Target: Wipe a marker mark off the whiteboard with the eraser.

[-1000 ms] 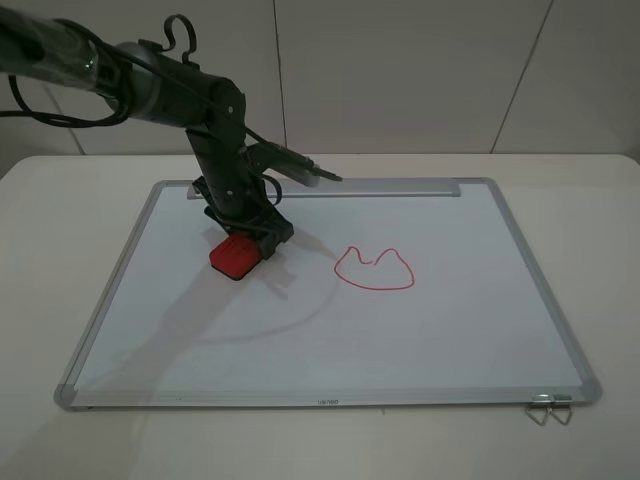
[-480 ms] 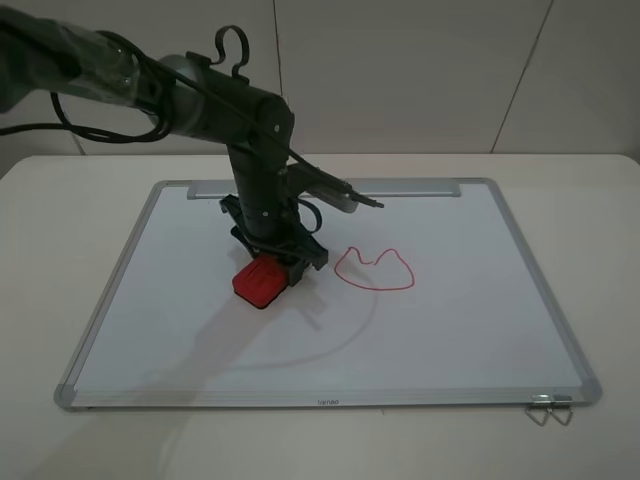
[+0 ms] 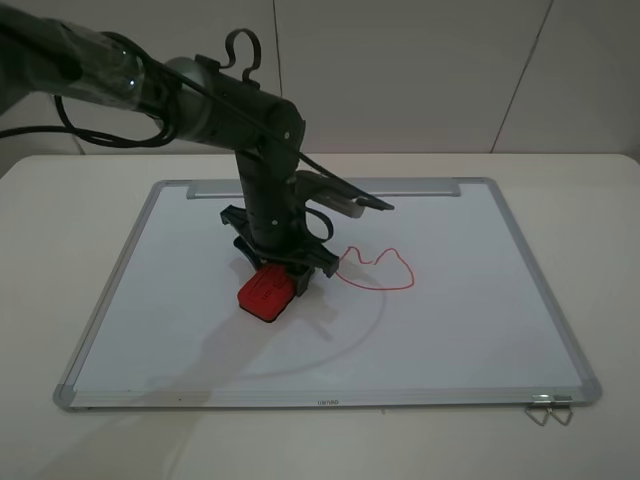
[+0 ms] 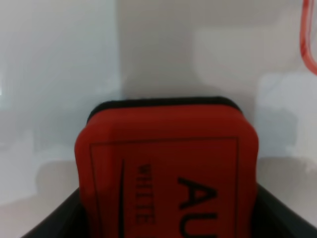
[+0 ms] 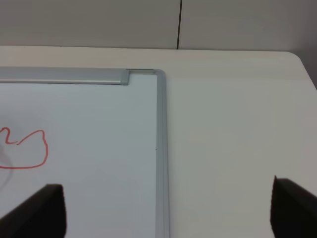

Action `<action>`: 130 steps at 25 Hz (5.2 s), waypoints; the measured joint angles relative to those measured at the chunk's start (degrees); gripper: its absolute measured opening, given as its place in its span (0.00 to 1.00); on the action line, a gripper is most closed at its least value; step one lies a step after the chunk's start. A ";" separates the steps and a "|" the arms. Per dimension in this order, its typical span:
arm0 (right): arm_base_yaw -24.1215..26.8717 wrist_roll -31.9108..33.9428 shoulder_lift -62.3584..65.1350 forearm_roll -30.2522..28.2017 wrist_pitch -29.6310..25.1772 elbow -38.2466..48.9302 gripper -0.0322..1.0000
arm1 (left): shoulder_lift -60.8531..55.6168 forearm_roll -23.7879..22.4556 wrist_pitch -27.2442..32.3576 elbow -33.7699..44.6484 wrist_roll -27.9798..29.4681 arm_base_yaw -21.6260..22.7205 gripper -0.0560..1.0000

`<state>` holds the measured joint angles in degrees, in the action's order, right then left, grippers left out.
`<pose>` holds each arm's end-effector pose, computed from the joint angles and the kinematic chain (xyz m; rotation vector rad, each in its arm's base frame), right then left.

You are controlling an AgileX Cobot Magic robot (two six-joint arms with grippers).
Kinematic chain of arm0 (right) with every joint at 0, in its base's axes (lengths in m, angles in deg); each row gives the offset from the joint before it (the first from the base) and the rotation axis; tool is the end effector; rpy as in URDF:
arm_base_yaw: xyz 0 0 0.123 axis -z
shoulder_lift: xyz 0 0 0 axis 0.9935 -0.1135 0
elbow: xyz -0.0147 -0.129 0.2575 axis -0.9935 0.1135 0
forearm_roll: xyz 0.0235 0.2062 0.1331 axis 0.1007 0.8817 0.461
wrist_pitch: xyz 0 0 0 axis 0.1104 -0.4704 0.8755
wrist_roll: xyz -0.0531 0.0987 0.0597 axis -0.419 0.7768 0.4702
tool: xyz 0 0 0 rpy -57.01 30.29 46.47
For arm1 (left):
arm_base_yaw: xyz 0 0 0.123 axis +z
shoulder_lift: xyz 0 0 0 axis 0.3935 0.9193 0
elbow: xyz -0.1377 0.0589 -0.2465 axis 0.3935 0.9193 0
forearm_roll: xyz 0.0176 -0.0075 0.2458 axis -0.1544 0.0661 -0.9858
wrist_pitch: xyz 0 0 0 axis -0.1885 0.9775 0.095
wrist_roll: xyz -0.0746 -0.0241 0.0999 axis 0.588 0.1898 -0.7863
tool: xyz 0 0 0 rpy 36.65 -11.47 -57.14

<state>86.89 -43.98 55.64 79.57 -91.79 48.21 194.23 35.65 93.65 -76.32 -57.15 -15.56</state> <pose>0.0165 -0.0030 0.2639 0.0282 2.0280 -0.0800 0.3296 -0.2669 0.0666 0.8661 2.9479 -0.0687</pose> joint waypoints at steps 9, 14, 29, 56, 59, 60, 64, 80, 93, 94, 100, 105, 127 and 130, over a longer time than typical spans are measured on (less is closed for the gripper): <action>0.00 0.00 0.00 0.00 0.00 0.00 0.72 | -11.36 -2.28 -0.14 11.43 9.15 3.05 0.60; 0.00 0.00 0.00 0.00 0.00 0.00 0.72 | -18.66 -2.55 -5.64 22.37 16.08 7.00 0.60; 0.00 0.00 0.00 0.00 0.00 0.00 0.72 | -23.20 -5.33 -17.70 38.84 25.20 12.91 0.60; 0.00 0.00 0.00 0.00 0.00 0.00 0.72 | -42.23 -12.18 -8.39 32.84 24.83 12.91 0.79; 0.00 0.00 0.00 0.00 0.00 0.00 0.72 | -51.81 -15.19 -7.17 33.45 25.94 12.91 0.79; 0.00 0.00 0.00 0.00 0.00 0.00 0.72 | -55.17 -16.10 -6.28 33.56 26.10 12.91 0.79; 0.00 0.00 0.00 0.00 0.00 0.00 0.72 | -67.14 -18.85 -0.91 33.63 26.23 12.91 0.79; 0.00 0.00 0.00 0.00 0.00 0.00 0.72 | -102.95 -17.73 13.26 37.59 17.85 12.91 0.79; 0.00 0.00 0.00 0.00 0.00 0.00 0.72 | -109.40 -11.72 17.67 38.67 7.51 12.95 0.79; 0.00 0.00 0.00 0.00 0.00 0.00 0.72 | -110.23 -11.45 17.92 38.80 6.19 13.01 0.79; 0.00 0.00 0.00 0.00 0.00 0.00 0.72 | -118.12 -10.84 18.72 43.00 4.22 13.01 0.79; 0.00 0.00 0.00 0.00 0.00 0.00 0.72 | -124.65 -6.90 15.77 49.19 3.77 13.01 0.79; 0.00 0.00 0.00 0.00 0.00 0.00 0.72 | -128.17 -4.36 13.21 56.13 1.83 30.68 0.79; 0.00 0.00 0.00 0.00 0.00 0.00 0.72 | -128.17 -4.11 13.21 56.13 1.83 33.39 0.79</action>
<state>86.89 -43.98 55.64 79.57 -91.79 48.21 66.07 31.54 106.87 -20.18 -55.32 17.82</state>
